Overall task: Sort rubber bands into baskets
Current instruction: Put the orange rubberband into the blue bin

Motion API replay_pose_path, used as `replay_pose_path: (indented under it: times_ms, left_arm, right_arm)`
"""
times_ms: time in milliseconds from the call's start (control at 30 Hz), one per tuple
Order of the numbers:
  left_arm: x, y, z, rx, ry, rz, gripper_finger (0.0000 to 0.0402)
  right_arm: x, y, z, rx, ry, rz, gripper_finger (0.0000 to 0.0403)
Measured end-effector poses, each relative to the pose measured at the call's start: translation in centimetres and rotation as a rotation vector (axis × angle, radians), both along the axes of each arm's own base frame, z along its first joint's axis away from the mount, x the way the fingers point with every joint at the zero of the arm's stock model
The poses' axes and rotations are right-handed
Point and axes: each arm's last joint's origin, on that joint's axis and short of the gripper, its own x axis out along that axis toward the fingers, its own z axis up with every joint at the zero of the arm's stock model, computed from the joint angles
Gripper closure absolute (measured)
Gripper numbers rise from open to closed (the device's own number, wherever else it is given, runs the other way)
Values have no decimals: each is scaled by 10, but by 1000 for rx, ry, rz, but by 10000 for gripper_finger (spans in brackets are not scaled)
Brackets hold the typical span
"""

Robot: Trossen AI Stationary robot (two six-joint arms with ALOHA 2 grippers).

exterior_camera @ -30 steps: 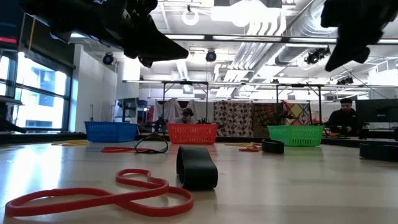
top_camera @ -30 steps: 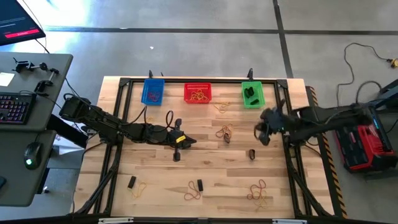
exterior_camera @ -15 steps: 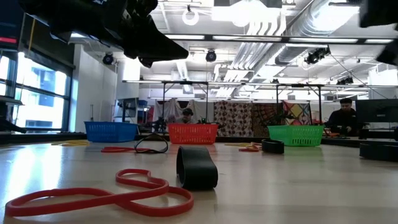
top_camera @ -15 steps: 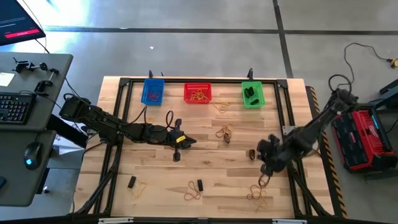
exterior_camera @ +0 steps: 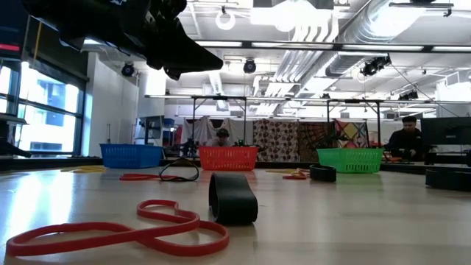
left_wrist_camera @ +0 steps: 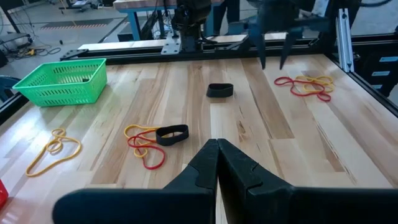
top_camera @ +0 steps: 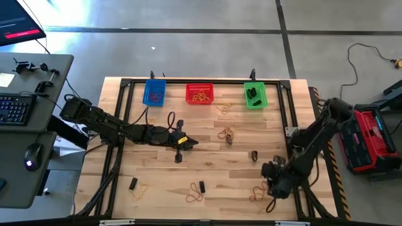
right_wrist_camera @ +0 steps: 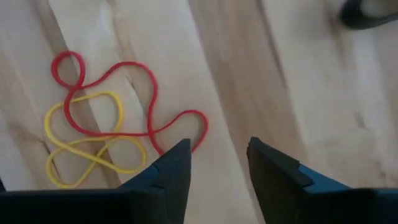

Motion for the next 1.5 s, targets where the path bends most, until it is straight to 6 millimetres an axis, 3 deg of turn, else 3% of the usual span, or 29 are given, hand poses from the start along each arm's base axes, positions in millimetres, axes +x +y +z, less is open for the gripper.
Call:
replay_pose_path:
  times_ms: [200, 600, 700, 867, 967, 1133, 1500]
  left_arm:
    - [0, 0, 0, 0, 0, 0, 401]
    - [0, 0, -2, 2, 8, 0, 401]
    - [2, 0, -6, 5, 24, 0, 401]
    - [5, 0, -16, -2, 53, 24, 401]
    - [6, 0, -19, -2, 56, 33, 401]
    - [8, -1, -18, -3, 33, 31, 401]
    - [8, -2, -16, -26, 17, -4, 401]
  right_arm:
    - [5, 12, -14, 22, 10, 73, 254]
    - [7, 13, -30, -71, 58, 111, 260]
    - [8, 13, -30, -64, 54, 112, 291]
    - [8, 15, -30, -61, 45, 162, 385]
    - [8, 15, -30, -63, 44, 167, 389]
    - [13, 16, -21, -137, 19, 180, 397]
    - [47, 19, 26, -408, -255, 223, 401]
